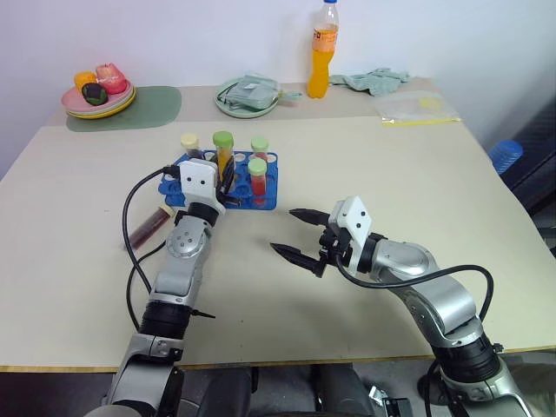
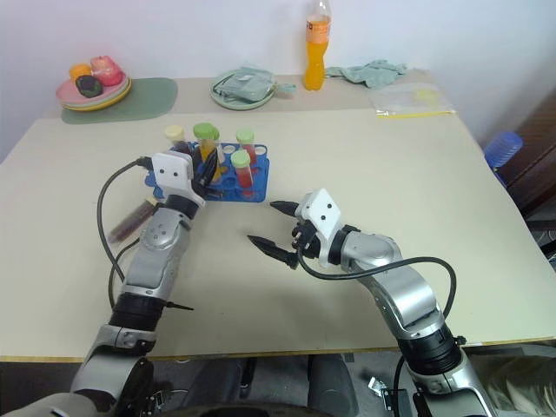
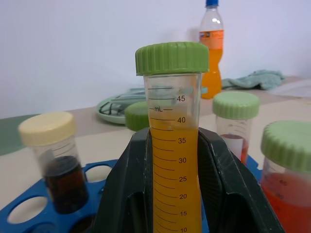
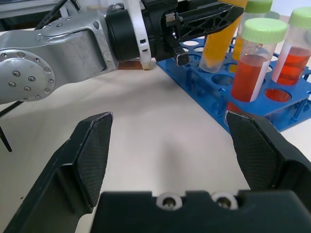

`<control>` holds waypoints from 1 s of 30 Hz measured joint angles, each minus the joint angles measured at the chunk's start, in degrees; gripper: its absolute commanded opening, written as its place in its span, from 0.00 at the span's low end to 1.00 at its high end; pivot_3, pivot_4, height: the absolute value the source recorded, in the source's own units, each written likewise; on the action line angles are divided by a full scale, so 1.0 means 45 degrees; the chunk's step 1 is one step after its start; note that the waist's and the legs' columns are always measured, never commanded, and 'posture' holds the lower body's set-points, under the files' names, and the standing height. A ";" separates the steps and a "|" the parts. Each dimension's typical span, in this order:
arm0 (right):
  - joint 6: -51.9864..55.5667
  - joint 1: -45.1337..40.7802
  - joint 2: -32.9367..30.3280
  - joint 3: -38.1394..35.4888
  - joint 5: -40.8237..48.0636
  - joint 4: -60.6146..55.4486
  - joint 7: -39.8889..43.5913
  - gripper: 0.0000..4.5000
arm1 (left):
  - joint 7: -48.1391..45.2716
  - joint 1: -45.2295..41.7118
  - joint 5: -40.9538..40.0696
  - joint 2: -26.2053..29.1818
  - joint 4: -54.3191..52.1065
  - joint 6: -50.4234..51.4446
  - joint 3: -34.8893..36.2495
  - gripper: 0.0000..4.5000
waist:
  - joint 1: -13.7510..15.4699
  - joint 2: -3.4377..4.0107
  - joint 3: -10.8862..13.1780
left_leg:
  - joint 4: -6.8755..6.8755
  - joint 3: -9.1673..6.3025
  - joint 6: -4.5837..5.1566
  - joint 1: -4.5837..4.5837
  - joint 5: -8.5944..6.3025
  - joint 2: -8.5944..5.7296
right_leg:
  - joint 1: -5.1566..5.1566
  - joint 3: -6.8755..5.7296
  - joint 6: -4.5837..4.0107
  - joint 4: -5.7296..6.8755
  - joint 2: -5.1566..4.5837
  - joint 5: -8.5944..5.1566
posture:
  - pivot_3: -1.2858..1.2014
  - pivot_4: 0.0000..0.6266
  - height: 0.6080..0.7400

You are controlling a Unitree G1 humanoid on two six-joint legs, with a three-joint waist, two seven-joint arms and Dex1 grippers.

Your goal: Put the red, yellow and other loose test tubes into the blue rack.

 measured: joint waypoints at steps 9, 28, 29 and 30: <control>0.0007 0.0000 -0.0001 0.0000 0.0102 -0.0001 0.0011 0.92 | 0.0428 -0.0029 0.1091 -0.0057 0.0190 -0.0170 0.0210 0.15 | -0.0010 0.0000 -0.0001 | 0.0000 -0.0004 0.0000 0.0004 0.0000 0.0000 | 0.0003 -0.0001 0.0000 0.0003 0.0002 0.0000 | 0.52 0.24 1.00; 0.0103 0.0002 0.0075 0.0005 0.0215 -0.0002 -0.0001 0.92 | 0.0148 0.0084 0.1178 -0.0583 -0.0243 0.0332 0.0446 0.15 | -0.0002 -0.0001 -0.0002 | 0.0002 -0.0009 0.0000 0.0006 0.0000 0.0000 | 0.0006 -0.0002 0.0000 0.0003 0.0002 0.0000 | 0.52 0.24 1.00; 0.0116 0.0002 0.0077 0.0005 0.0215 -0.0002 -0.0001 0.92 | 0.0146 0.0091 0.1180 -0.0584 -0.0260 0.0355 0.0448 0.15 | -0.0003 -0.0001 -0.0002 | 0.0002 -0.0009 0.0000 0.0006 0.0000 0.0000 | 0.0006 -0.0002 0.0000 0.0003 0.0002 0.0000 | 0.52 0.24 1.00; 0.0127 0.0003 0.0077 0.0005 0.0214 -0.0002 0.0000 0.92 | 0.0150 0.0101 0.1190 -0.0585 -0.0309 0.0405 0.0451 0.15 | -0.0003 -0.0001 -0.0002 | 0.0002 -0.0009 0.0000 0.0006 0.0000 0.0000 | 0.0007 -0.0002 0.0000 0.0003 0.0002 0.0000 | 0.52 0.24 1.00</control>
